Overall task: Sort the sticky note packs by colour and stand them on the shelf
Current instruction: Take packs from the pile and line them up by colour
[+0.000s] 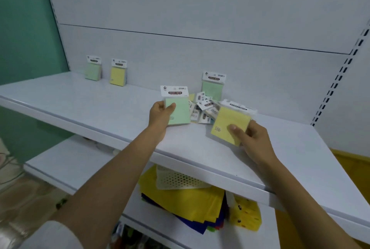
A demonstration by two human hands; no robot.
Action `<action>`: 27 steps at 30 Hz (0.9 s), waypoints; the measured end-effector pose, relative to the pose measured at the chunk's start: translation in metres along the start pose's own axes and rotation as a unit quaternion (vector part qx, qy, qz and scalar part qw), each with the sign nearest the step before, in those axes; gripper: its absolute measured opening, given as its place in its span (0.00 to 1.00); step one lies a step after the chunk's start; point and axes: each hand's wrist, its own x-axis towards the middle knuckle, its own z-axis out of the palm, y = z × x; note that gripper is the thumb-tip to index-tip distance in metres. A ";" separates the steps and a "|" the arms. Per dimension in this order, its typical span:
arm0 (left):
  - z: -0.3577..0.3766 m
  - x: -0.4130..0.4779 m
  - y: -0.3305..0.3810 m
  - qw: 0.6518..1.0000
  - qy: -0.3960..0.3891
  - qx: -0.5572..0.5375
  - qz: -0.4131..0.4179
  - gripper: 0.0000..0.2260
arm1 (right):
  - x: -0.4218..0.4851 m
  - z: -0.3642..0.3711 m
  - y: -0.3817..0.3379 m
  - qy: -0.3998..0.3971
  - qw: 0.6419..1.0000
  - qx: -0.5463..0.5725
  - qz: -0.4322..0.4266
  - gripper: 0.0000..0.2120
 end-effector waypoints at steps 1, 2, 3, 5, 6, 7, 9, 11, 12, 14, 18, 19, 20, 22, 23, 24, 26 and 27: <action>0.001 0.001 0.000 1.000 0.003 0.013 0.002 0.07 | 0.001 0.009 -0.003 -0.009 1.000 0.015 0.012 0.08; 0.002 0.001 0.000 1.000 0.006 0.022 0.003 0.07 | 0.001 0.019 -0.007 -0.015 0.999 0.030 0.023 0.10; 0.002 0.002 0.001 1.000 0.009 0.026 0.002 0.07 | 0.003 0.030 -0.010 -0.021 0.998 0.044 0.030 0.10; 0.001 0.005 -0.001 1.000 0.013 0.018 -0.004 0.07 | 0.009 0.050 -0.021 -0.035 0.996 0.075 0.039 0.08; 0.000 0.007 -0.001 1.000 0.011 0.005 -0.013 0.07 | 0.013 0.060 -0.029 -0.042 0.995 0.086 0.042 0.08; -0.001 0.009 -0.001 1.000 0.000 -0.017 -0.027 0.06 | 0.019 0.070 -0.036 -0.046 0.994 0.091 0.042 0.08; -0.011 0.011 0.007 0.995 -0.043 -0.069 -0.060 0.06 | 0.029 0.091 -0.049 -0.045 0.993 0.103 0.039 0.07; -0.032 0.019 0.021 0.992 -0.080 -0.076 -0.062 0.08 | 0.040 0.116 -0.059 -0.041 0.992 0.113 0.040 0.06; -0.048 0.025 0.029 0.992 -0.087 -0.073 -0.054 0.09 | 0.044 0.131 -0.062 -0.041 0.992 0.113 0.042 0.06; -0.089 0.038 0.049 0.993 -0.088 -0.069 -0.038 0.10 | 0.052 0.167 -0.064 -0.050 0.992 0.109 0.049 0.06; -0.179 0.060 0.088 0.994 -0.090 -0.067 -0.007 0.10 | 0.062 0.260 -0.070 -0.078 0.987 0.112 0.087 0.07; -0.203 0.064 0.096 0.994 -0.087 -0.061 0.000 0.09 | 0.064 0.286 -0.073 -0.089 0.985 0.112 0.093 0.08; -0.226 0.069 0.103 0.995 -0.081 -0.055 0.006 0.09 | 0.065 0.311 -0.077 -0.103 0.984 0.109 0.093 0.10; -0.274 0.076 0.117 0.997 -0.065 -0.040 0.021 0.08 | 0.066 0.362 -0.088 -0.136 0.982 0.100 0.079 0.14; -0.296 0.078 0.124 0.997 -0.057 -0.032 0.030 0.08 | 0.065 0.386 -0.094 -0.151 0.982 0.095 0.066 0.16; -0.318 0.081 0.131 0.998 -0.049 -0.027 0.040 0.08 | 0.064 0.409 -0.101 -0.166 0.981 0.088 0.053 0.18; -0.357 0.086 0.142 0.998 -0.032 -0.019 0.055 0.08 | 0.061 0.452 -0.110 -0.190 0.978 0.078 0.031 0.19; -0.376 0.089 0.147 0.998 -0.021 -0.016 0.059 0.08 | 0.060 0.473 -0.113 -0.200 0.977 0.075 0.021 0.20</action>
